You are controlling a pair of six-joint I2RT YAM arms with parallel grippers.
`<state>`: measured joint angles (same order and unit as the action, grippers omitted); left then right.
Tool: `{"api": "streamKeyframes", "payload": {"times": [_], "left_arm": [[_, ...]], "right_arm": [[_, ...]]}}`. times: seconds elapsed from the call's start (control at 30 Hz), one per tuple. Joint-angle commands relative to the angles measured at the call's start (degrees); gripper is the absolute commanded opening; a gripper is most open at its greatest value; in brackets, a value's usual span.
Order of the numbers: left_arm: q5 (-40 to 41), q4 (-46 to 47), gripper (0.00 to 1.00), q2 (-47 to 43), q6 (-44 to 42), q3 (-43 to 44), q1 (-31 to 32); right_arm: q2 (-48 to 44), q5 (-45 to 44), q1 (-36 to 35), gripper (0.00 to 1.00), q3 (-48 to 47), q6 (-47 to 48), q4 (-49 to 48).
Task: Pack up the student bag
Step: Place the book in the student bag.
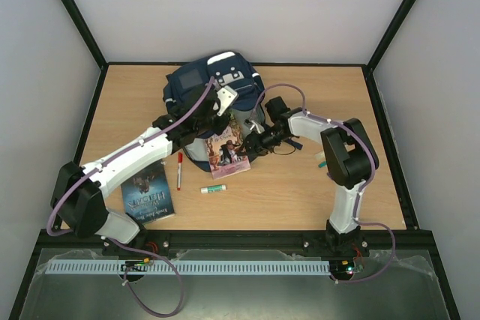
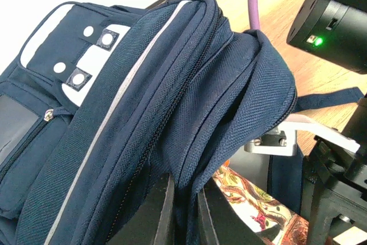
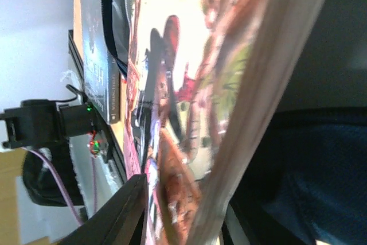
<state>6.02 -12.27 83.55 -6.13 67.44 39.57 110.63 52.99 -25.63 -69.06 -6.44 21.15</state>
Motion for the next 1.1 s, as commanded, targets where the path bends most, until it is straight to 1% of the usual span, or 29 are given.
{"api": "streamKeyframes", "payload": {"times": [0.0, 0.13, 0.2, 0.33, 0.47, 0.63, 0.7, 0.8, 0.93, 1.07], "left_arm": [[-3.09, 7.18, 0.03, -3.72, 0.21, 0.73, 0.77], [-3.48, 7.09, 0.02, -3.86, 0.33, 0.63, 0.81], [-4.0, 7.07, 0.02, -4.04, 0.52, 0.58, 0.84], [-5.61, 6.35, 0.02, -3.78, 0.79, 0.97, 1.05], [-7.62, 6.23, 0.02, -3.61, 0.81, 1.03, 2.25], [-18.33, 8.32, 0.02, -2.2, 1.36, 1.05, 2.53], [-22.44, 8.72, 0.02, -0.29, 2.14, 2.06, 2.45], [-27.52, 7.54, 0.02, 1.97, 3.38, 4.64, 2.36], [-26.7, 8.06, 0.02, 0.06, 3.47, 2.99, 2.41], [-25.94, 7.75, 0.03, -1.11, 3.5, 2.18, 2.44]], "right_arm": [[-4.74, -5.37, -0.21, 0.39, 0.15, 0.85, 0.88], [-10.49, -11.82, 0.05, 0.5, 2.91, 3.45, 2.82], [-13.62, -15.44, 0.14, 0.52, 4.58, 5.33, 3.61], [-20.08, -19.5, 0.14, 0.52, 8.12, 10.38, 5.37], [-27.09, -22.2, -0.43, 0.47, 12.65, 17.1, 5.04], [-36.88, -26.28, -3.4, 0.46, 18.4, 28.98, 3.53], [-40.42, -27.7, -5.36, 0.46, 20.36, 33.07, 3.43], [-44.33, -32.36, -9.7, 0.47, 22.84, 38.42, 2.71], [-44.64, -40.62, -18.38, 0.5, 21.89, 42.96, 3.47], [-42.05, -48.55, -25.61, 0.52, 20.27, 46.52, 3.61]]}}
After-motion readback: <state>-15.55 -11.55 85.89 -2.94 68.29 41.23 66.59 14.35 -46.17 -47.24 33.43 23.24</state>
